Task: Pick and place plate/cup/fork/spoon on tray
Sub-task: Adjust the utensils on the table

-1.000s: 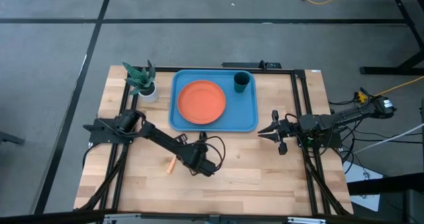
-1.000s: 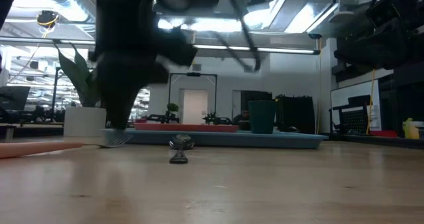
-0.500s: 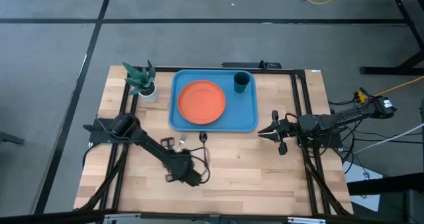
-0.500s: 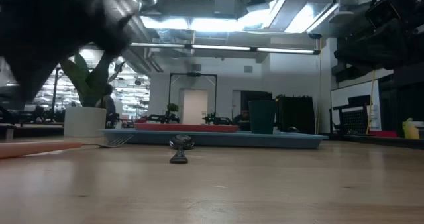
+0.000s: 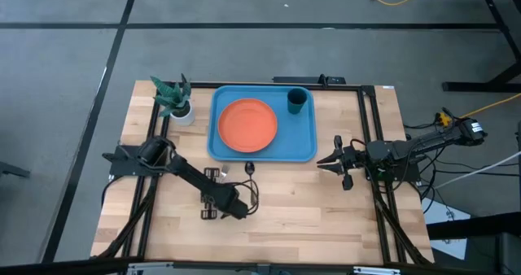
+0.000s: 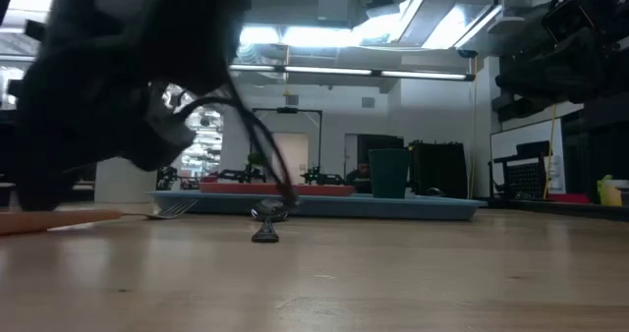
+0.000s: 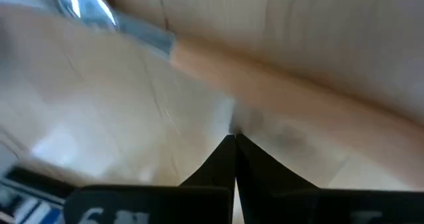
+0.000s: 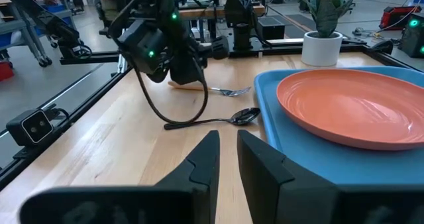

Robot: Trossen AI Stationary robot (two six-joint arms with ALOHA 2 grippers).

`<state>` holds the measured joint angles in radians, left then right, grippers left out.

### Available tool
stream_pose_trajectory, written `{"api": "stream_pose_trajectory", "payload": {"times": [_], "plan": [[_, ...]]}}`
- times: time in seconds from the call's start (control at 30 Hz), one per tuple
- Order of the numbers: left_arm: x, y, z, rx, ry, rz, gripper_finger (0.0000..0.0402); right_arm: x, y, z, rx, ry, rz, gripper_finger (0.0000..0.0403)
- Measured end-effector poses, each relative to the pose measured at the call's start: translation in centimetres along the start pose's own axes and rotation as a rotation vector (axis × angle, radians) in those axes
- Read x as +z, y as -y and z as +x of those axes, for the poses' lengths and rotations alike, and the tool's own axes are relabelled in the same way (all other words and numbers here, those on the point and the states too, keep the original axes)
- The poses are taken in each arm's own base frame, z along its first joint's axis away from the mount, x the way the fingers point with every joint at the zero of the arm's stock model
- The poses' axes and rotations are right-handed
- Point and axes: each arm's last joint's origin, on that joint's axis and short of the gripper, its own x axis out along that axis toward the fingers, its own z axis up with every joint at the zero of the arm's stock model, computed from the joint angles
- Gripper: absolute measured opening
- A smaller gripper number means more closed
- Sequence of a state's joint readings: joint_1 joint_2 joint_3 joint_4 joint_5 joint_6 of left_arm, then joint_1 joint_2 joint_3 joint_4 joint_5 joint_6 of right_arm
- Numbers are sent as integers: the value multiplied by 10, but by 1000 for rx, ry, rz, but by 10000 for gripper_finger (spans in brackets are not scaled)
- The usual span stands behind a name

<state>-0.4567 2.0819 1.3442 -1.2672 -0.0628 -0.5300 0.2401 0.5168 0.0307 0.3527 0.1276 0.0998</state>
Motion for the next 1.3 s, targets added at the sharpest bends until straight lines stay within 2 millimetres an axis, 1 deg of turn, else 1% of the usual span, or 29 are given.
{"api": "stream_pose_trajectory", "payload": {"times": [0.13, 0.37, 0.57, 0.63, 0.73, 0.8, 0.87, 1.0, 1.1, 1.17, 1.3], "plan": [[13, -10, -8, -18, 62, 20, 0, 0, 0, 0, 0, 0, 0, 60], [39, -28, -34, -35, 225, -4, 0, -1, 0, 0, -2, -14, -3, 60], [51, -35, -52, -75, 318, -42, 0, -3, 0, 0, -4, -29, -4, 60], [53, -36, -62, -88, 348, -53, 0, -3, 0, 0, -4, -29, -4, 60], [55, -34, -86, -105, 433, -60, 0, -3, 0, 0, -4, -29, -4, 60], [53, -33, -101, -84, 467, -44, 0, -3, 0, 0, -4, -29, -2, 60], [50, -32, -108, -77, 474, -29, 0, -3, 0, 0, -3, -29, 6, 60], [52, -30, -110, -103, 499, -68, 0, -2, 0, 0, -4, -23, 28, 60], [52, -29, -111, -88, 518, -76, 0, 2, 0, 0, 2, 21, 84, 60], [38, -29, -118, -21, 522, -40, 0, 4, 0, 0, 7, 43, 115, 60], [4, -28, -144, 28, 604, -1, 0, 7, -1, 0, 12, 75, 143, 60]]}}
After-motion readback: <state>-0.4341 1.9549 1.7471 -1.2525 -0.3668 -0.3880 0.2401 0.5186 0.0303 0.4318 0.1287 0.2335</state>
